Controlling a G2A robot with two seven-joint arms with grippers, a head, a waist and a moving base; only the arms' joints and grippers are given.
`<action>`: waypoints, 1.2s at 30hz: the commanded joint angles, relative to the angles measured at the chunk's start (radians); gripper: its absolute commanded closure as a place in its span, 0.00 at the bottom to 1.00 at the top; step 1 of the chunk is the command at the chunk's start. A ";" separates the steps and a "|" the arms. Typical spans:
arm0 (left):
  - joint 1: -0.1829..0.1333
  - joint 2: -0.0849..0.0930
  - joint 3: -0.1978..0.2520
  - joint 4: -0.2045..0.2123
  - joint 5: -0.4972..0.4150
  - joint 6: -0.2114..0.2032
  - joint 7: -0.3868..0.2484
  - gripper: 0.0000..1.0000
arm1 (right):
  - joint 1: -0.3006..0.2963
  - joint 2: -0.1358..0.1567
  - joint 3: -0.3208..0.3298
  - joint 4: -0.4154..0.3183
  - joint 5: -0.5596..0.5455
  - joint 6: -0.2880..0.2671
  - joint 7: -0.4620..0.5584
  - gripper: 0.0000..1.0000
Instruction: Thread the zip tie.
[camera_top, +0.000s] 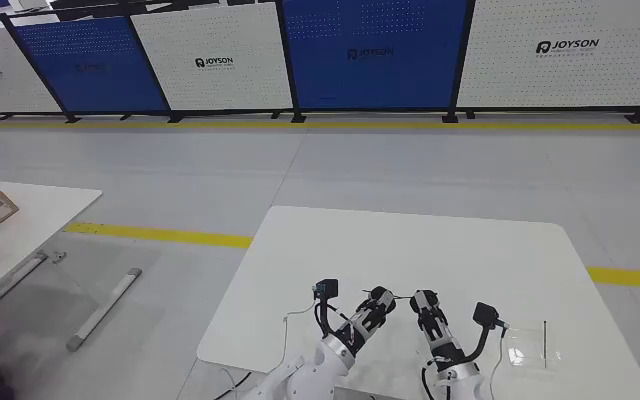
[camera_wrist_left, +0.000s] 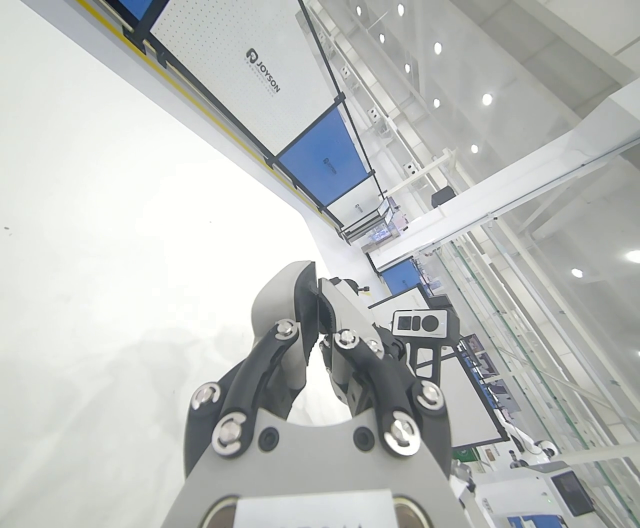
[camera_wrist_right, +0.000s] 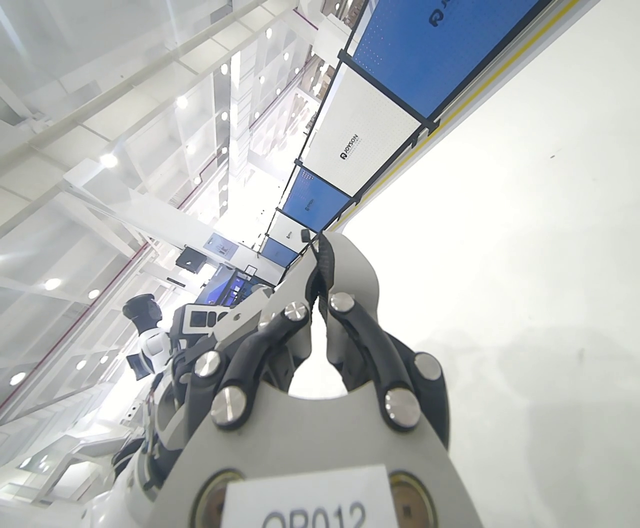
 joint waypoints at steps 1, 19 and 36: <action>0.000 0.000 0.001 0.000 0.000 -0.003 -0.003 1.00 | 0.000 0.000 0.000 0.001 -0.001 -0.002 0.001 1.00; 0.008 -0.001 -0.004 -0.004 -0.003 -0.021 0.001 0.69 | 0.005 -0.004 0.000 0.008 -0.004 0.001 0.013 1.00; 0.014 -0.001 -0.021 -0.003 -0.006 -0.025 0.011 0.88 | 0.007 -0.008 0.001 0.012 -0.002 -0.002 0.010 1.00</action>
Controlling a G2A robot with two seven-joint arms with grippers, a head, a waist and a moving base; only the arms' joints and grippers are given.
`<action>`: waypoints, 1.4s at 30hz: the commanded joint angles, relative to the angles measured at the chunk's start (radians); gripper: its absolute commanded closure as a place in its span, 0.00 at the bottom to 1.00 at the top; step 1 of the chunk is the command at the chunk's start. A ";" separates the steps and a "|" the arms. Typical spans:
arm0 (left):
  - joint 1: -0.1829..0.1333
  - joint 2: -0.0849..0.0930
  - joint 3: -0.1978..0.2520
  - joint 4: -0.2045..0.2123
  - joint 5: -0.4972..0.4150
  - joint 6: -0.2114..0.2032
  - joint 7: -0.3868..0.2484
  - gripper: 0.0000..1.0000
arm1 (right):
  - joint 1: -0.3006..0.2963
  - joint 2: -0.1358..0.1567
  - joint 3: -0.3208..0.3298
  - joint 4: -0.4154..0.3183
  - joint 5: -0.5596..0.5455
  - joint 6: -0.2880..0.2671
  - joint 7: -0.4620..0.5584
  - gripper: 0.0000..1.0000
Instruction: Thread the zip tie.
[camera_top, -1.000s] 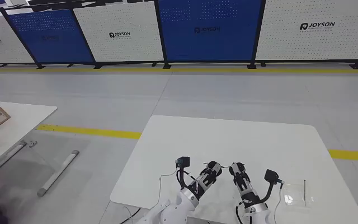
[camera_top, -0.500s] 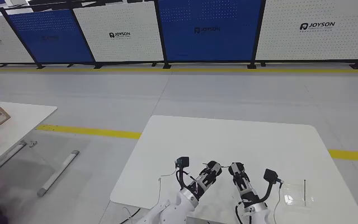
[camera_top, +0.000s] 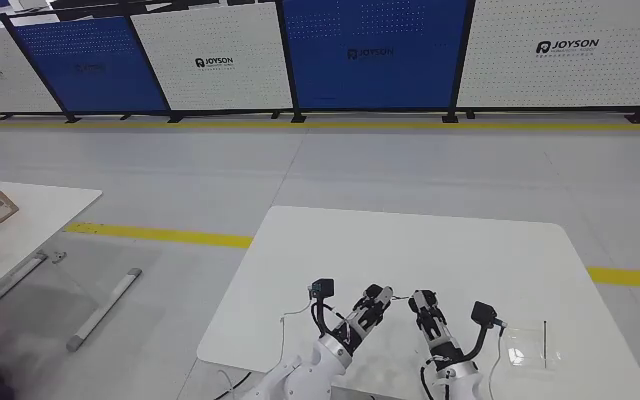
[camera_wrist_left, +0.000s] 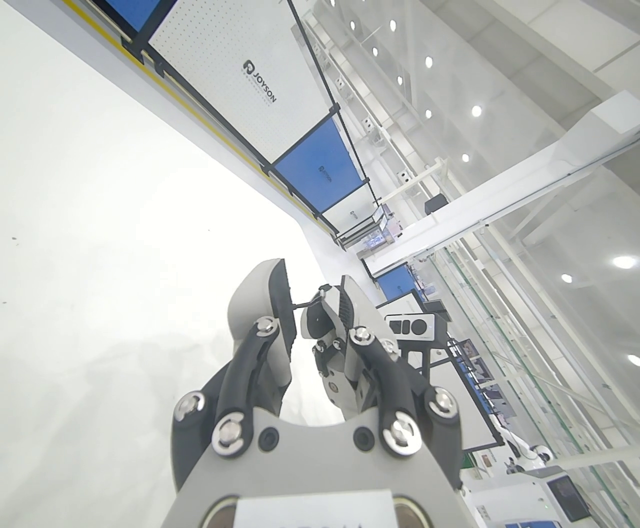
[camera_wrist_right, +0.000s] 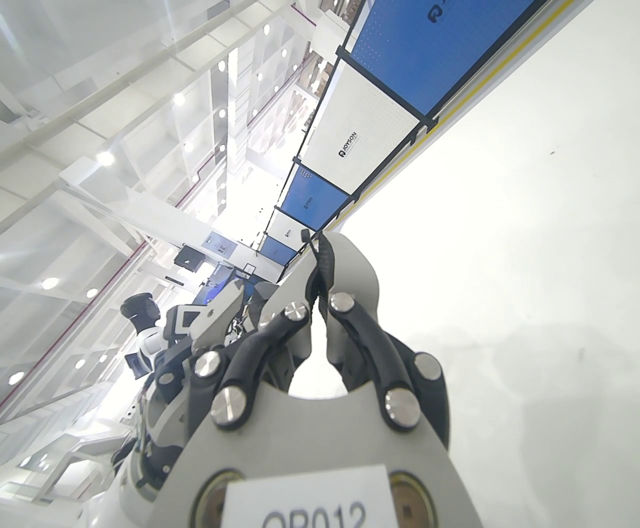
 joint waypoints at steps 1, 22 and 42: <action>-0.001 0.000 0.000 0.001 -0.001 0.002 -0.002 0.95 | 0.000 0.000 0.001 0.000 0.002 -0.002 0.001 1.00; 0.001 -0.005 -0.006 0.000 -0.021 0.004 0.010 1.00 | -0.016 -0.002 0.014 -0.022 0.029 -0.023 0.011 0.00; 0.023 -0.010 -0.026 -0.043 -0.159 0.009 0.002 1.00 | -0.049 0.005 0.052 -0.045 0.082 -0.082 0.037 0.00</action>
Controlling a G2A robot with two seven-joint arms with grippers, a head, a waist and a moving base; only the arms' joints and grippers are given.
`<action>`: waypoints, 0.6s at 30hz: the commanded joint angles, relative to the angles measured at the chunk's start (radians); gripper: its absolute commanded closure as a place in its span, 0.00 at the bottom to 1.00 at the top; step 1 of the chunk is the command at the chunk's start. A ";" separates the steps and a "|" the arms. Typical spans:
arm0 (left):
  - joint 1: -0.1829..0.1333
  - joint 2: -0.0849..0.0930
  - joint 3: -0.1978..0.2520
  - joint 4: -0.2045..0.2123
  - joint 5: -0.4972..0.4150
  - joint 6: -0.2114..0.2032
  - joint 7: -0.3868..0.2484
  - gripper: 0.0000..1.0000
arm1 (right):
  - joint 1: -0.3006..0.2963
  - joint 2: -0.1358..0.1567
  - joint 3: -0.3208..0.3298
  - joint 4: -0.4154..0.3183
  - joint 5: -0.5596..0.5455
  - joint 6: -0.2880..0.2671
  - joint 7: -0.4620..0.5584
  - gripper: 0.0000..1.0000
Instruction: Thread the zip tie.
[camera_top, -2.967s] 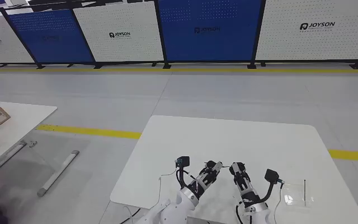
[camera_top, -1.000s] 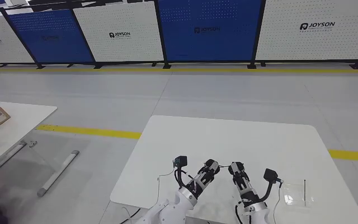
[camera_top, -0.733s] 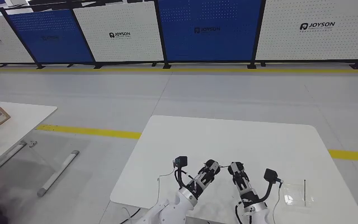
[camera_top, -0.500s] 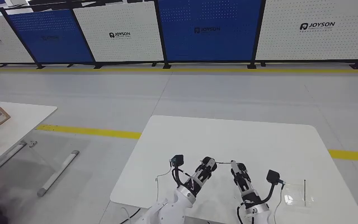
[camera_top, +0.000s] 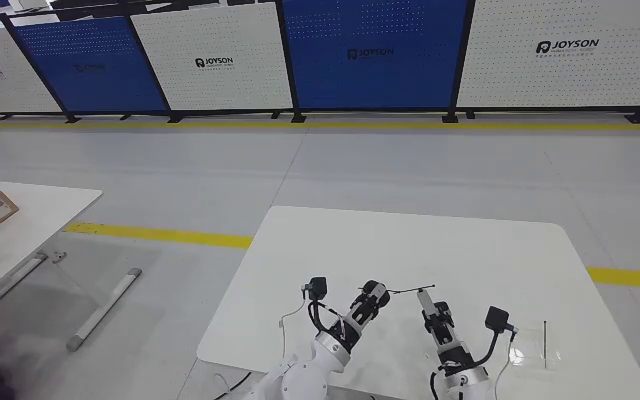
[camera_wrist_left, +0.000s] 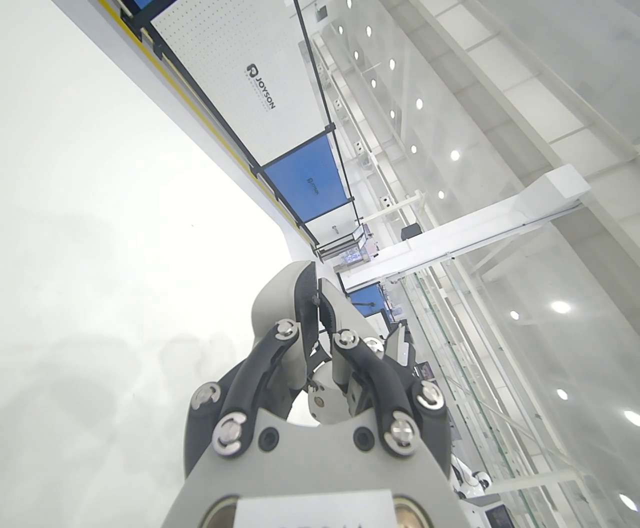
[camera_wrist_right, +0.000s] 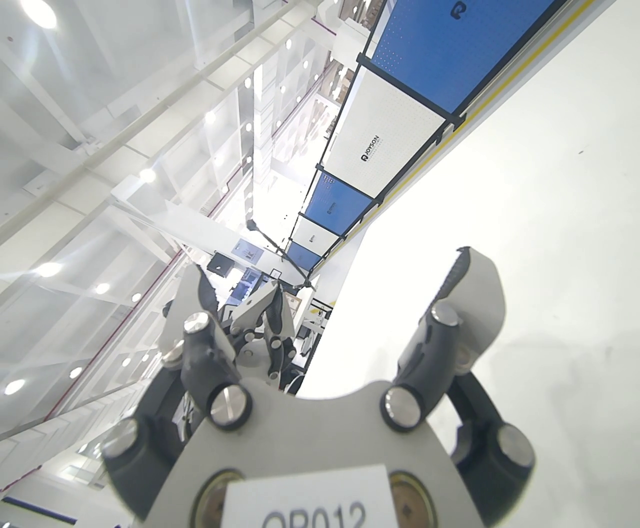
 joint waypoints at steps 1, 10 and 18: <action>0.000 0.000 0.000 0.000 0.000 0.000 0.000 1.00 | 0.000 0.000 0.000 0.000 0.000 0.000 0.000 0.00; 0.004 -0.001 0.002 -0.009 -0.039 0.001 -0.031 1.00 | 0.000 0.000 0.000 0.000 0.000 0.000 0.000 0.00; 0.015 0.003 -0.019 -0.074 -0.135 0.058 -0.111 1.00 | 0.000 0.000 0.000 0.000 0.000 0.000 0.000 0.00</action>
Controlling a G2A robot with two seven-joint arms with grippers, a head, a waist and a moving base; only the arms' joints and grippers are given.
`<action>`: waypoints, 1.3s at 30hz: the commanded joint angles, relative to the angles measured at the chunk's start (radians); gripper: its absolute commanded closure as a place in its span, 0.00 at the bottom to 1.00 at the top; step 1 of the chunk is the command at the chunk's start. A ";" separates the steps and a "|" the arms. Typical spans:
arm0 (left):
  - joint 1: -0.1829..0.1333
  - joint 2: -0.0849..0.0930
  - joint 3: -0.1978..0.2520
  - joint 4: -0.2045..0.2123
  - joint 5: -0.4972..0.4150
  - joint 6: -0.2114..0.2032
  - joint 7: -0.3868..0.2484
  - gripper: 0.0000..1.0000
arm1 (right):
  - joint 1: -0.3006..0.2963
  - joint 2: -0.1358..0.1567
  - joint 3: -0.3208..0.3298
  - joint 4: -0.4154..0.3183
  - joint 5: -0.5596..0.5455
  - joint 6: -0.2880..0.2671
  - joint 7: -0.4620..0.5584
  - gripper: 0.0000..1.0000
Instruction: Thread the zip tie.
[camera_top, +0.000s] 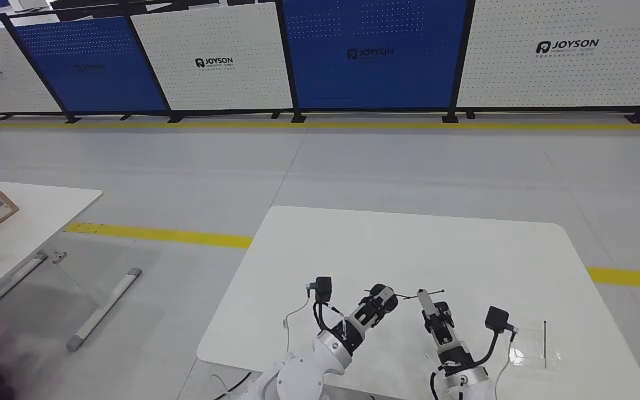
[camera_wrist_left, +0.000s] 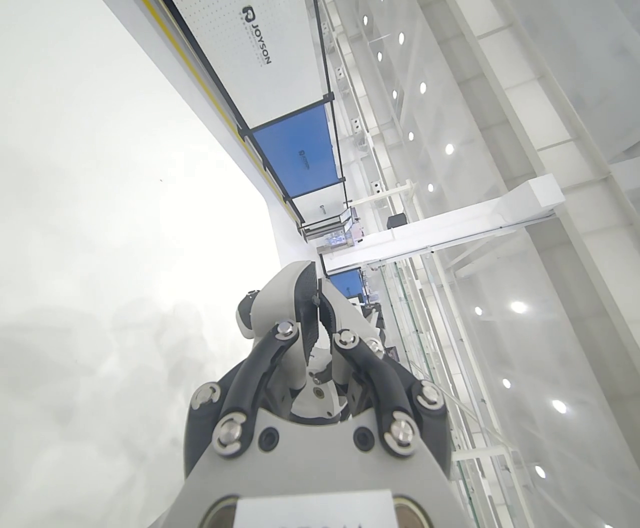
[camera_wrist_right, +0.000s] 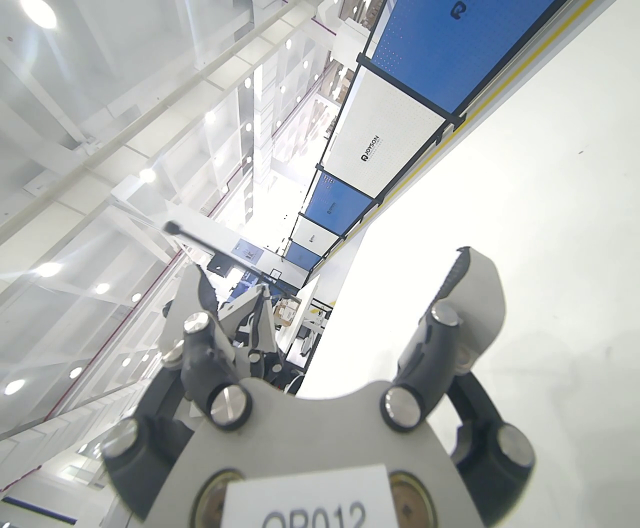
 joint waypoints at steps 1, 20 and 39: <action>0.000 0.000 0.000 0.001 0.000 -0.001 0.001 1.00 | 0.000 0.000 0.000 0.000 0.000 0.000 0.000 0.00; 0.000 0.000 0.000 0.001 0.000 -0.001 0.001 1.00 | -0.014 0.005 0.015 -0.023 -0.049 -0.049 -0.015 0.00; 0.000 0.000 0.000 0.001 0.000 -0.001 0.001 1.00 | -0.091 0.032 0.124 -0.102 -0.151 -0.101 0.022 0.00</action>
